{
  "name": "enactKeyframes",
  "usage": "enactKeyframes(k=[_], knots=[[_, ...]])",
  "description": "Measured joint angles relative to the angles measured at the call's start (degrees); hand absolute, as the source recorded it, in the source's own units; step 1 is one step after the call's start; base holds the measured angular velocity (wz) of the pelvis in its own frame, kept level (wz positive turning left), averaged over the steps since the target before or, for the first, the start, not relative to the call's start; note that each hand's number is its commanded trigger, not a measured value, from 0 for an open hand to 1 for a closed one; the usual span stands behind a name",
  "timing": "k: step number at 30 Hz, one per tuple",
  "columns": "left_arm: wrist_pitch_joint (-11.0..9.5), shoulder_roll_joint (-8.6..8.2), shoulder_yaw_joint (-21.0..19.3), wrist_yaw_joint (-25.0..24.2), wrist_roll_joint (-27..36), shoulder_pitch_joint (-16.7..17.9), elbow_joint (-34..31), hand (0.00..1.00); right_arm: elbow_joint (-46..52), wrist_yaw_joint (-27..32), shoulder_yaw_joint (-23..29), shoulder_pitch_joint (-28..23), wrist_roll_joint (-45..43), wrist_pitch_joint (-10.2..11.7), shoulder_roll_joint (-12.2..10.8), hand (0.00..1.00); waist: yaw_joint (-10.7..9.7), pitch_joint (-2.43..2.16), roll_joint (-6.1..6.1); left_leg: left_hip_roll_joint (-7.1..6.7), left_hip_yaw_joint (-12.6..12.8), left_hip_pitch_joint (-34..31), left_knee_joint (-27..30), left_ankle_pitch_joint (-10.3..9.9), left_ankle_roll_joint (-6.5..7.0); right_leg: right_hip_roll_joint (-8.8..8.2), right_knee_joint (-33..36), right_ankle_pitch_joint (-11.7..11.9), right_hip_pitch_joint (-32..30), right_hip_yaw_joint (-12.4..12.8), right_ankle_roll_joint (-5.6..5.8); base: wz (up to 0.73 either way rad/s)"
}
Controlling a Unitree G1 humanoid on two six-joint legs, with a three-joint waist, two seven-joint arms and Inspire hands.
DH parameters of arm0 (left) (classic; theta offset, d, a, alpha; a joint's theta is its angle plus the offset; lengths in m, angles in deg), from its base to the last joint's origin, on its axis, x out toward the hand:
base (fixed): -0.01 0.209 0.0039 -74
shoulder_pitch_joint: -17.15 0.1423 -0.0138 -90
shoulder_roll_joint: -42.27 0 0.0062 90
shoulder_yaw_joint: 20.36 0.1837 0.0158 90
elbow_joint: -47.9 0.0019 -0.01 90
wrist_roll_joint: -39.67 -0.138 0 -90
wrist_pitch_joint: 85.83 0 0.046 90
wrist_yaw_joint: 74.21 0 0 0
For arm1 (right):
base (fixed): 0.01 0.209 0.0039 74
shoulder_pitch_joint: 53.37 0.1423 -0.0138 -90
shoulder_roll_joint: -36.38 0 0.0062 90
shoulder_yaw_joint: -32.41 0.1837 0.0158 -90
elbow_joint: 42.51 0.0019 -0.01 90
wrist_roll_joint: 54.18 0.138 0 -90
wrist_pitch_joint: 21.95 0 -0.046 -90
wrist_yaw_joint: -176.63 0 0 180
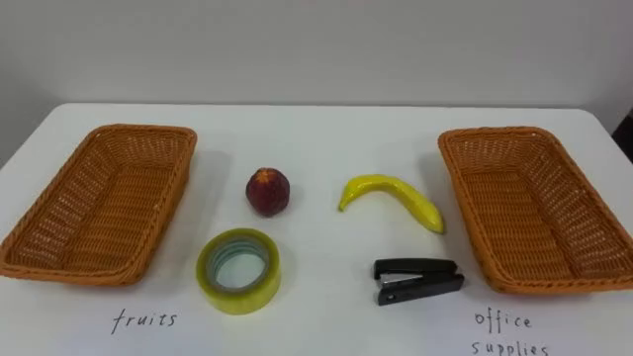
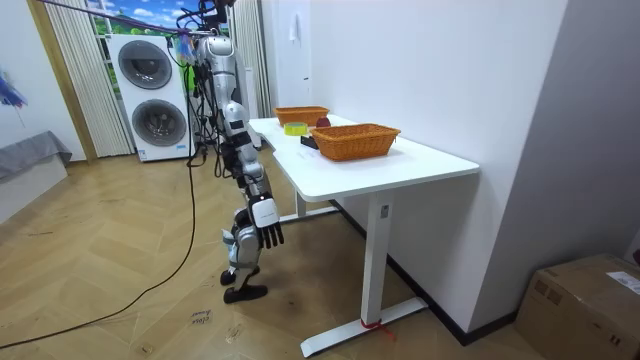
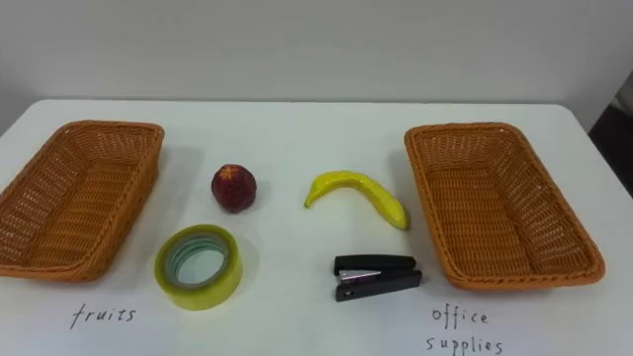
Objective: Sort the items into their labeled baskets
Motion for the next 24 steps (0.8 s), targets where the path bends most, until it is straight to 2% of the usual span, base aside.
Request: enactKeyframes(k=[13,14,19,24], knots=[[0.03,-0.01,-0.01,2.81,0.01,0.03,-0.06,0.00,-1.00,-0.40,-0.17,-0.24,0.10,-0.42,-0.06,0.00,0.07,-0.07,-0.12,-0.07,-0.03,0.07,-0.56,0.13,0.22,-0.05,-0.67,0.23,0.11,-0.86,0.07,0.02],[0.06,-0.01,-0.03,2.85,-0.02,0.06,-0.06,0.00,-1.08,-0.40,-0.17,-0.25,0.44,-0.70,-0.07,0.00,0.09,-0.20,-0.38,-0.07,-0.03,0.09,-0.62,0.13,0.22,-0.06,-0.67,0.23,0.13,-0.92,0.07,0.00],[0.23,-0.16,-2.25,2.42,-0.06,0.30,-0.06,0.00,-1.20,-0.08,-0.05,-0.48,5.40,-0.71,-0.53,0.00,0.46,-0.04,-0.83,-0.06,0.03,1.09,-1.60,0.15,0.24,0.08,-0.84,0.23,0.55,-0.57,0.07,-0.03],[0.05,-0.20,-4.11,2.56,0.11,-0.16,1.25,0.00,-1.51,0.10,0.07,-1.02,14.69,-0.58,-0.88,0.00,0.42,0.00,-1.38,-0.07,0.72,2.02,-1.58,0.12,0.27,0.11,-1.58,0.32,1.87,0.02,0.21,-0.04]])
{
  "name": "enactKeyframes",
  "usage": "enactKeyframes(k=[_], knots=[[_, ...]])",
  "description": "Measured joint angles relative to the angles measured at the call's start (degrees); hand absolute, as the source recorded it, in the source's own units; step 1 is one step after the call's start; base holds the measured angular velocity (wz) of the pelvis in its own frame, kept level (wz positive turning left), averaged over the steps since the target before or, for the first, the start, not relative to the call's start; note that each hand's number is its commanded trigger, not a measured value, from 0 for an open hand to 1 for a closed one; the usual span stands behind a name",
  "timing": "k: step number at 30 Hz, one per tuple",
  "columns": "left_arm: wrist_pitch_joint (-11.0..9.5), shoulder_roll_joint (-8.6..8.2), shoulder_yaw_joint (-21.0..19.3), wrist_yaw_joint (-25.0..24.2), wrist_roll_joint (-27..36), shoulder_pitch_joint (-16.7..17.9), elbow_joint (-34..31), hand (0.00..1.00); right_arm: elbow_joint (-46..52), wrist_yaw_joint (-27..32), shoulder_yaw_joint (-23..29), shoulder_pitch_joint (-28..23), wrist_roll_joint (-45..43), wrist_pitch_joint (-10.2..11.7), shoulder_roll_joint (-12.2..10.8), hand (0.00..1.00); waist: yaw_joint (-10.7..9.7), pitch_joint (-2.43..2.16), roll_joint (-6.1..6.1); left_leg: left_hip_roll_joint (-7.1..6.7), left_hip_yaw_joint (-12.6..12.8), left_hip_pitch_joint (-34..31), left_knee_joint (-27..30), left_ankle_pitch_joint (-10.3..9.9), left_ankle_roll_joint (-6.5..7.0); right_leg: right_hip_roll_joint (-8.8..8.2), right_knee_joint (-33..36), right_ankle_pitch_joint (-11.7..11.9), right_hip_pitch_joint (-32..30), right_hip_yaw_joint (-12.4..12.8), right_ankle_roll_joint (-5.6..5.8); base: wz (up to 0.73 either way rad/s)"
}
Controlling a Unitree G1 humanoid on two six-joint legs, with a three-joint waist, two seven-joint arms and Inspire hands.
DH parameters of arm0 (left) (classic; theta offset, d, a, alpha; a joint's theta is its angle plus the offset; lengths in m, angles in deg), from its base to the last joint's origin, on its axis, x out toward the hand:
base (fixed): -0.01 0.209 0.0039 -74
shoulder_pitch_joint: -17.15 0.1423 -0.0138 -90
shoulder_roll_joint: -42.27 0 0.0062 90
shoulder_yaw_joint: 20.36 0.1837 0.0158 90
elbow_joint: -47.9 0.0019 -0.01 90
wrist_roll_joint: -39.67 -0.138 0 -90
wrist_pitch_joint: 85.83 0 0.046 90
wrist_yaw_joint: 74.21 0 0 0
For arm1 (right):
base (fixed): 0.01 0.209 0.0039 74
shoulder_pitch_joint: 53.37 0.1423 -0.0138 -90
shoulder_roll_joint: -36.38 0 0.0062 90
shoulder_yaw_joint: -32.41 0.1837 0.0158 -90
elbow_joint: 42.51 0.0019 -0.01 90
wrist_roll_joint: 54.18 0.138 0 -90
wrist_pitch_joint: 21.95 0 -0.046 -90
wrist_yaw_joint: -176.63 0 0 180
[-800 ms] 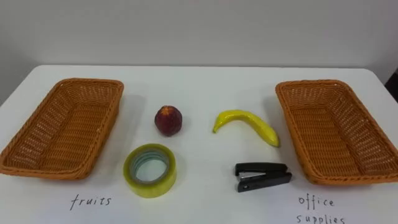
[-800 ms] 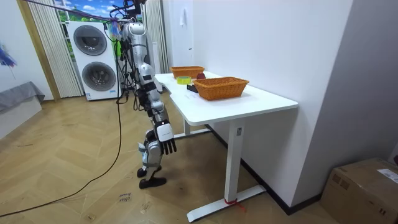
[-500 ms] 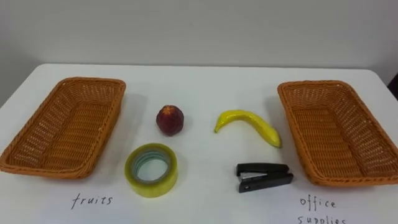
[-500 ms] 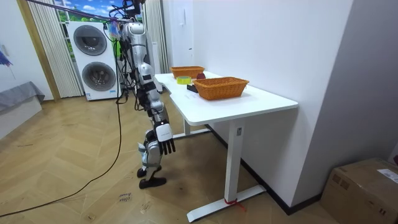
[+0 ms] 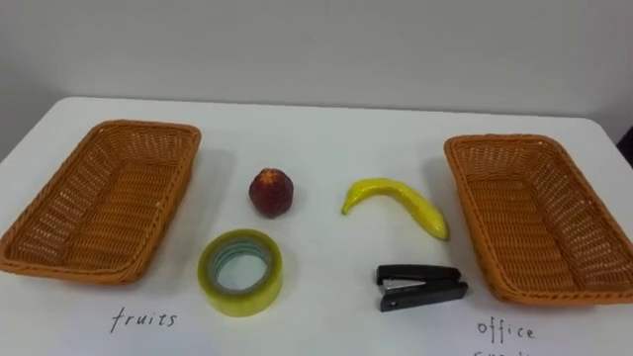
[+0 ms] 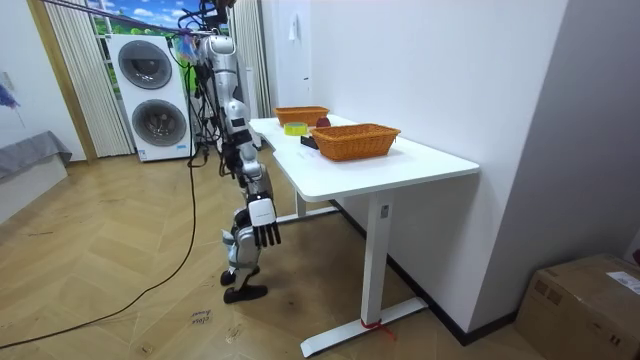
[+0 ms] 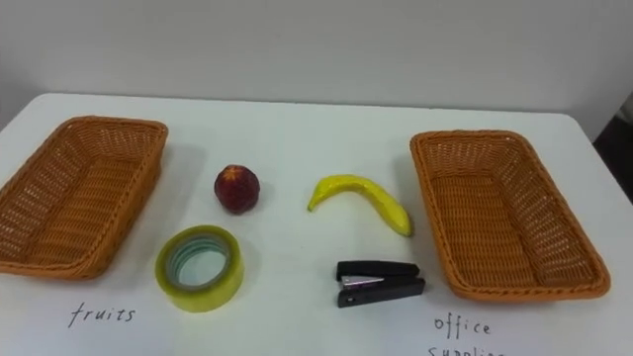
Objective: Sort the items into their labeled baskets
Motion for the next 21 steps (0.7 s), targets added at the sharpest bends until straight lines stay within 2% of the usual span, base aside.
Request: enactKeyframes(k=[4,7,12,16,17,21], knots=[[0.01,-0.14,-0.09,0.31,-0.04,0.09,0.18,0.00,0.10,0.05,0.83,-0.88,11.37,0.44,-0.15,0.00,-0.31,-0.02,0.07,0.09,1.11,-0.18,0.07,-0.01,0.01,0.01,-0.12,0.09,-0.10,0.57,0.14,-0.08],[0.01,-0.19,-0.69,0.32,0.01,-0.13,0.15,0.00,0.13,0.05,3.67,-1.77,19.31,0.49,-0.69,0.00,-0.59,-0.05,0.26,0.09,1.13,-0.41,0.14,-0.04,0.06,0.02,-0.26,0.12,-0.42,0.75,0.21,-0.04],[-0.09,0.15,-3.18,0.31,1.08,0.06,0.08,0.00,0.20,0.13,9.26,-2.83,30.92,0.56,-0.35,0.00,-2.24,-0.19,0.63,0.06,1.16,-0.31,0.02,-0.04,0.07,0.09,0.19,0.25,-1.06,1.37,0.29,-0.05],[-0.86,0.35,-4.78,1.07,1.25,0.24,0.09,0.00,0.94,0.74,13.63,-3.77,36.50,0.56,0.12,0.00,-3.31,-0.25,0.49,0.05,1.46,-0.19,-0.02,-0.04,0.07,0.12,0.22,0.28,-1.07,1.80,0.33,-0.08],[-1.11,0.49,-4.92,1.13,1.49,0.37,0.14,0.00,1.41,1.32,14.68,-3.92,37.91,0.55,0.30,0.00,-3.30,-0.26,0.47,0.14,2.21,0.02,-0.04,-0.04,0.07,0.17,0.30,0.28,-1.10,2.35,0.33,-0.18],[-1.67,0.60,-6.29,1.55,4.42,1.03,0.11,0.00,3.19,3.63,18.92,-4.98,41.37,0.53,0.73,0.00,-3.84,-0.38,0.25,0.14,2.64,0.07,0.01,-0.05,0.08,0.15,0.21,0.37,-1.19,2.88,0.49,-0.09]])
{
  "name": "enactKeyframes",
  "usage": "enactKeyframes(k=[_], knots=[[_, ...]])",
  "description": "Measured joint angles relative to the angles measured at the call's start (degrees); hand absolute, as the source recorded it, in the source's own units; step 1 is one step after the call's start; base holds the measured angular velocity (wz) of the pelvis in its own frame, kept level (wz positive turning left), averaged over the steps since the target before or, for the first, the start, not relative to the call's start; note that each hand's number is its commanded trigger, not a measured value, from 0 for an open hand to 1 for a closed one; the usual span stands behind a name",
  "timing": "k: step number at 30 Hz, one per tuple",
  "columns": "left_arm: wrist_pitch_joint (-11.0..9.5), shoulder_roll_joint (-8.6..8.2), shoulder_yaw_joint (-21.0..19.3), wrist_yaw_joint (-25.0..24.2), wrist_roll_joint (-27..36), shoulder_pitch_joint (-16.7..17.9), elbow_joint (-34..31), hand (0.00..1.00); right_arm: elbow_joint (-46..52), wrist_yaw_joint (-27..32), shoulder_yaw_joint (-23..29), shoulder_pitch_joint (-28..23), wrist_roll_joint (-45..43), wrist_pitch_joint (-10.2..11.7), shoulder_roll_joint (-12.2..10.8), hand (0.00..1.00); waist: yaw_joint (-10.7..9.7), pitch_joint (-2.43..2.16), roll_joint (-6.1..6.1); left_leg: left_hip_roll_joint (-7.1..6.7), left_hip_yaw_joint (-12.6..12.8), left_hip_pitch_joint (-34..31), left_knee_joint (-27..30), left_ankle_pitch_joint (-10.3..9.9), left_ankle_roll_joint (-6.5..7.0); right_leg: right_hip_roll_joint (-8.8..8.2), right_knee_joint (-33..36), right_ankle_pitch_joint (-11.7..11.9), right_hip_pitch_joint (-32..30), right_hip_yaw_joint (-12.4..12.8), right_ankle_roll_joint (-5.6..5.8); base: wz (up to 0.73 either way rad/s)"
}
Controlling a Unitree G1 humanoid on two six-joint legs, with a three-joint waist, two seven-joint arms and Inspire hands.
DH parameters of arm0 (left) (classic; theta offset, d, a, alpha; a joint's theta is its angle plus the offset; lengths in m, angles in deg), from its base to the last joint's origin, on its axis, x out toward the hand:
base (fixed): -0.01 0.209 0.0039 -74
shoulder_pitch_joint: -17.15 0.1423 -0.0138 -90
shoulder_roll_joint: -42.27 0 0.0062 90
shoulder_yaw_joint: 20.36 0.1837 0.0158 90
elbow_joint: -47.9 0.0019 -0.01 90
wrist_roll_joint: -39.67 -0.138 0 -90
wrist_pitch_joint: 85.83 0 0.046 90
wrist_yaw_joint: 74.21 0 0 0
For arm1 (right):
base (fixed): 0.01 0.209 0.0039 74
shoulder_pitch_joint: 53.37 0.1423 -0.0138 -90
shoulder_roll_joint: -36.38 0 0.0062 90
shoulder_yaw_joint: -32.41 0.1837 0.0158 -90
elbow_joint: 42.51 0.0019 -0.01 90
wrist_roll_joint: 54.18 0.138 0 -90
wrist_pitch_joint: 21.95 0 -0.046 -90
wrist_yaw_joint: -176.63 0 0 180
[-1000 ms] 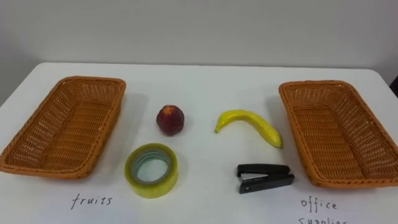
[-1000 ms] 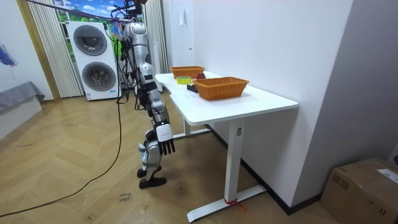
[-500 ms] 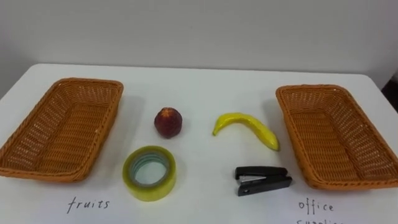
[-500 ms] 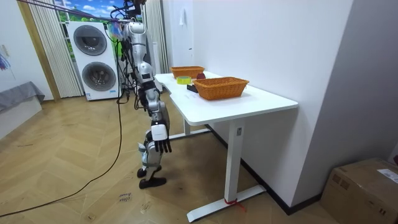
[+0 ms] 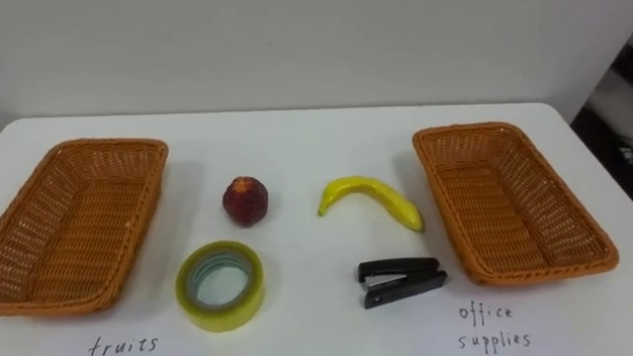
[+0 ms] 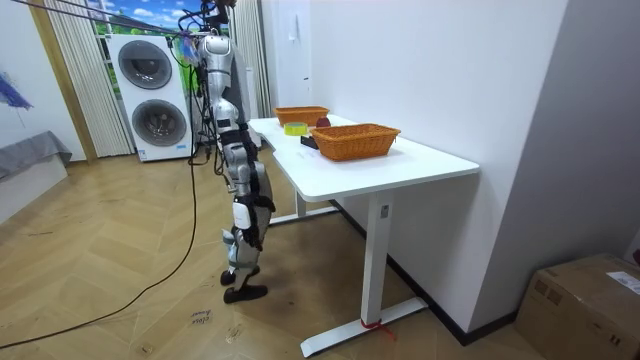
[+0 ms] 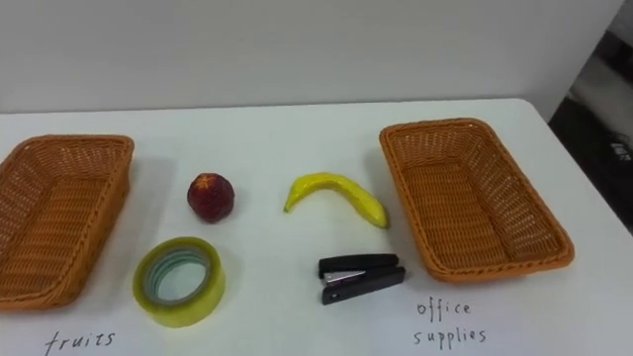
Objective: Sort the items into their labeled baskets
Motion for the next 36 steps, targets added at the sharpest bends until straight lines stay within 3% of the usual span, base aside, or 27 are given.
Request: enactKeyframes(k=[5,9,13,20,27,29,32,36], knots=[[-0.45,0.28,-1.12,0.11,0.08,1.19,-1.37,0.00,5.35,5.23,4.59,-0.98,3.02,0.35,0.10,0.00,-0.06,-0.18,-0.66,0.00,0.76,-0.12,-0.02,0.00,0.00,0.03,0.86,0.02,-0.90,1.11,0.08,-0.12],[-2.05,0.37,-1.98,1.00,0.53,1.50,-2.81,0.00,10.60,9.46,7.70,-0.44,5.31,2.50,0.05,0.00,-0.61,-0.11,-1.47,0.04,1.21,-0.30,-0.14,0.00,0.01,0.03,0.98,0.08,-1.24,1.27,0.20,-0.03],[-3.01,0.53,-3.06,1.04,1.13,1.64,-2.93,0.00,18.45,14.46,11.21,-0.50,7.75,3.54,0.81,0.00,-1.19,-0.14,-1.48,0.03,1.26,-1.23,-0.13,0.04,0.09,0.13,1.07,0.50,-2.44,1.80,0.46,-0.08],[-3.23,0.70,-3.28,1.14,0.51,3.73,-5.25,0.00,30.28,26.14,15.30,-0.04,8.28,7.19,2.36,0.00,-1.50,-0.26,-2.05,-0.01,1.38,-2.12,-0.38,0.20,0.39,0.28,0.51,1.14,-3.39,2.71,0.77,-0.06],[-4.48,0.64,-2.88,1.81,1.07,3.25,-7.56,0.00,45.92,39.30,14.46,0.53,-3.64,8.14,2.95,0.00,-0.88,-0.18,-2.19,-0.06,1.70,-3.21,-1.43,0.55,1.00,0.42,0.70,1.66,-5.05,2.90,0.88,-0.01],[-4.52,0.69,-2.89,2.16,0.73,3.41,-7.84,0.00,49.79,41.70,14.51,0.69,-6.11,8.42,3.13,0.00,-0.96,-0.10,-2.16,-0.05,2.25,-3.23,-2.00,0.66,1.19,0.58,0.98,1.66,-5.62,3.49,0.88,-0.16],[-4.77,0.72,-2.47,2.53,0.57,2.96,-6.92,0.00,55.74,44.90,14.12,2.34,-14.97,10.59,3.47,0.00,-0.99,0.14,-1.87,0.10,2.67,-3.48,-2.00,0.72,1.29,0.72,0.94,1.83,-6.02,3.88,0.84,-0.09],[-5.67,0.64,-1.61,2.45,0.65,3.00,-6.72,0.00,64.50,47.22,14.09,2.91,-25.62,11.88,3.73,0.00,-1.02,0.12,-1.97,0.10,2.65,-3.54,-2.04,0.72,1.29,0.72,0.67,1.83,-6.00,3.74,0.84,0.00]])
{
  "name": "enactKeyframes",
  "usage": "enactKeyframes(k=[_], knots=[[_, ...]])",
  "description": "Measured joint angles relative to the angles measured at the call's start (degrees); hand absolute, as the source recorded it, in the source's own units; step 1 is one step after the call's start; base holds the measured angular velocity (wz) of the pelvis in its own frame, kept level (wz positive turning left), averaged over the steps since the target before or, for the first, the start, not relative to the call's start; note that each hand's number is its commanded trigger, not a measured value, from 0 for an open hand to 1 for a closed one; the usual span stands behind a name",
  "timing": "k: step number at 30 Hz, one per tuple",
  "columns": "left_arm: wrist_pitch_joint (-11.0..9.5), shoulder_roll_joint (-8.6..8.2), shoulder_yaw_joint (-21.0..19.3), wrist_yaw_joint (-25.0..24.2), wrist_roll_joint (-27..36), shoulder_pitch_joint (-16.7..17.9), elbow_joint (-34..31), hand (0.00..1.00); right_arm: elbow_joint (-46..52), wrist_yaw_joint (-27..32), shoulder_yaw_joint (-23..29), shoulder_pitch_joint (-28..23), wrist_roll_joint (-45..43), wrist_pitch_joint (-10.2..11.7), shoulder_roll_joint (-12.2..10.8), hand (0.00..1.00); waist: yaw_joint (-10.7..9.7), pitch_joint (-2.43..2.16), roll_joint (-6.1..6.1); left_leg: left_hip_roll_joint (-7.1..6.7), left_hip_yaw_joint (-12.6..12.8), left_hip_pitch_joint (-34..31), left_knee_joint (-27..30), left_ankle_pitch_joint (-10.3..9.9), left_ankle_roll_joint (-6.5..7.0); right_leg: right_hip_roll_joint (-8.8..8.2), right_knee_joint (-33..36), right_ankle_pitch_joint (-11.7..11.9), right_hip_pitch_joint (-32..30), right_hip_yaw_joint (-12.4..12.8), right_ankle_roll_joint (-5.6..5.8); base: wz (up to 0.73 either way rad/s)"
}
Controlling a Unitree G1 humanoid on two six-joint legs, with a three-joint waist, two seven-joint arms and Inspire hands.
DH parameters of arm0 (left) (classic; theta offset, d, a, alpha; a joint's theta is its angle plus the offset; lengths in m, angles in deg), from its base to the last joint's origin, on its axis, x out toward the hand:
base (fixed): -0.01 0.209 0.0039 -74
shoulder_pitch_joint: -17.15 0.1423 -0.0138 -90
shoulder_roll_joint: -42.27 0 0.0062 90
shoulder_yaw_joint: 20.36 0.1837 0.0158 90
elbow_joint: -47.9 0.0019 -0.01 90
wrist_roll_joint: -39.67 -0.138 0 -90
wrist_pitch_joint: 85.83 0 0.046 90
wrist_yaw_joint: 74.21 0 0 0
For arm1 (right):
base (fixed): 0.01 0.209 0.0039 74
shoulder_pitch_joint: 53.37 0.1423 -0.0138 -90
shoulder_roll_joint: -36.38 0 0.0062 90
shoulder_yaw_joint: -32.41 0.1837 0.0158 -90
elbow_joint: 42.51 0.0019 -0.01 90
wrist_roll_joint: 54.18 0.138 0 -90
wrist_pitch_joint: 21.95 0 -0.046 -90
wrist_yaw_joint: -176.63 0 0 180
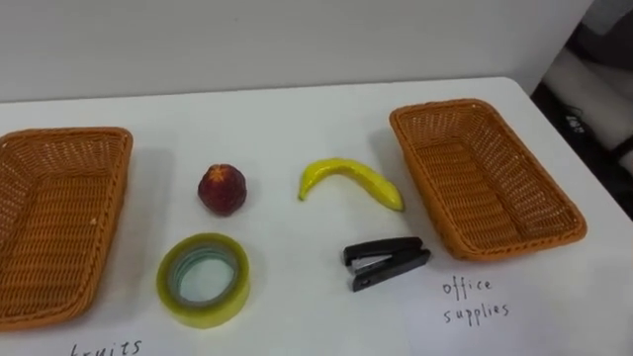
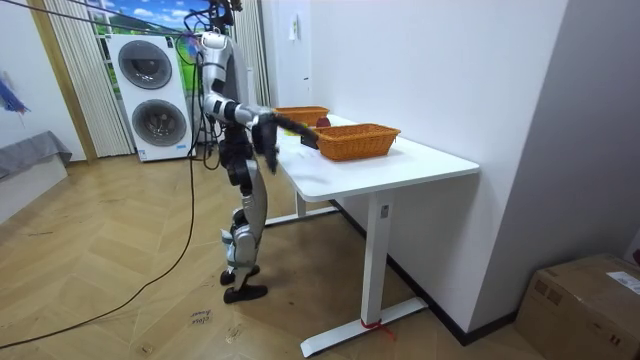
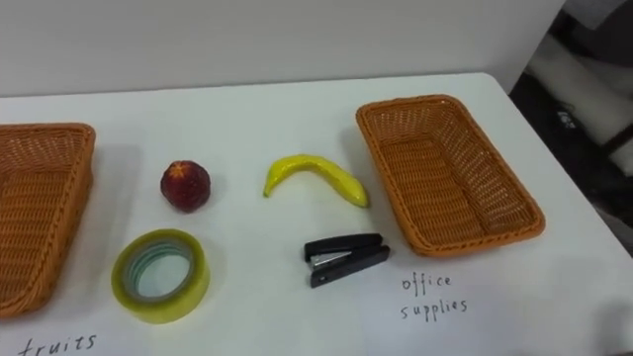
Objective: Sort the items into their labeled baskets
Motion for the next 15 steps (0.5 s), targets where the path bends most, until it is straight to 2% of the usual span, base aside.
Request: enactKeyframes(k=[3,8,13,15], knots=[[0.01,0.10,0.01,0.00,-0.02,-0.06,0.38,0.00,4.86,1.20,-0.33,0.15,-1.40,0.51,0.46,0.00,0.55,-0.03,-0.06,0.00,-0.02,-0.29,-0.05,0.00,-0.01,-0.05,-0.20,0.00,-0.11,-0.23,0.00,0.01],[0.00,0.41,1.04,-0.20,0.47,-0.25,2.18,0.00,6.90,1.63,-1.77,1.37,-2.04,0.76,0.50,0.00,1.18,-0.18,-0.38,-0.04,-0.81,-0.34,-0.41,0.04,0.01,-0.06,-0.30,0.22,0.16,-1.06,0.04,0.05],[0.09,0.41,1.04,-0.24,-0.46,0.22,2.62,0.00,11.15,1.57,-1.82,2.39,-8.32,0.75,0.52,0.00,1.90,0.07,-1.11,-0.04,-1.80,-0.54,-0.85,0.18,0.14,-0.07,-0.52,0.35,0.16,-2.20,-0.06,0.11],[0.00,0.41,1.05,-0.24,-0.57,0.04,2.69,0.00,11.85,1.42,-1.83,4.09,-11.48,1.41,0.92,0.00,2.09,0.26,-1.61,-0.02,-2.36,-0.62,-0.70,0.20,0.10,-0.09,-0.90,0.55,0.51,-2.66,-0.18,0.12]])
